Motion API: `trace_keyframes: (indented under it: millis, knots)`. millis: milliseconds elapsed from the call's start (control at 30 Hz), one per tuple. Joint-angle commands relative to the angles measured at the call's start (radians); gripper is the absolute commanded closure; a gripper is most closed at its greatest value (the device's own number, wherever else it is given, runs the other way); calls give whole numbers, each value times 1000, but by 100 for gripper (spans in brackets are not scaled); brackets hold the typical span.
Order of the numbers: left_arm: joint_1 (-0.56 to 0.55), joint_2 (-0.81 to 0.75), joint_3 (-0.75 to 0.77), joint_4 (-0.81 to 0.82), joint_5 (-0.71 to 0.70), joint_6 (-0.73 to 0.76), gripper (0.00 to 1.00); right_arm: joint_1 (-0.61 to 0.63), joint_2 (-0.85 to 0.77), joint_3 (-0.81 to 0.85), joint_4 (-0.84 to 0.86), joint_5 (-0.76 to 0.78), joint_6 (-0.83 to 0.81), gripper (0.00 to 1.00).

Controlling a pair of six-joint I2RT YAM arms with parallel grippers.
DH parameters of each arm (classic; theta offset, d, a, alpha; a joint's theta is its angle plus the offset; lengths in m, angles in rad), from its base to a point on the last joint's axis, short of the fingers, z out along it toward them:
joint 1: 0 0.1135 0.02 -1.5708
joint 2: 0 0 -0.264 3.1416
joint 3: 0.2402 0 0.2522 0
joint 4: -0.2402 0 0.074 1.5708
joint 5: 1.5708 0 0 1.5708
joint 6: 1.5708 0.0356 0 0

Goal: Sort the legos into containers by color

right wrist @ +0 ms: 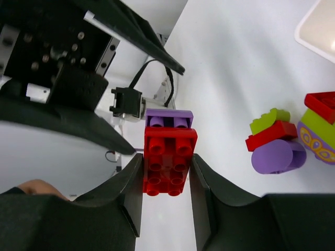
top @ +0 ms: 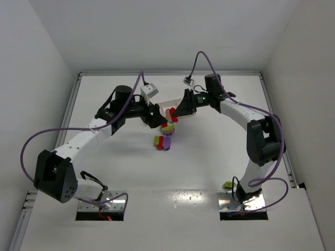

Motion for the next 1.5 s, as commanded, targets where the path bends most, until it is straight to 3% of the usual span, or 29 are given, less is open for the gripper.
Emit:
trace_keyframes:
  millis: [0,100,133,267,533,1000,1100,1200,1300,1333,1467]
  knots:
    - [69,10,14,55,213,-146,13,-29,-84,-8,47,-48,-12,100]
    - [130,45,-17,182,389,-320,13,-38,-93,-8,56,-70,-12,100]
    - [154,57,-73,362,423,-479,13,-38,-93,-8,56,-70,-12,100]
    - [184,111,-126,703,547,-764,15,-38,-93,-8,66,-91,-12,100]
    - [162,174,-89,766,567,-823,16,-29,-84,-8,119,-100,40,100]
    - [132,248,-23,749,529,-789,24,-1,-65,29,173,-110,87,100]
    - [132,257,-14,749,529,-789,32,-1,-65,20,173,-110,87,100]
    - [132,266,-14,749,529,-789,50,-1,-65,20,182,-110,96,100]
    - [122,266,-5,749,529,-778,73,-1,-56,29,182,-97,96,100]
    - [122,266,-5,731,529,-766,89,-1,-47,29,191,-97,96,100]
    - [136,237,-29,631,501,-696,100,-46,-25,49,191,-39,87,100]
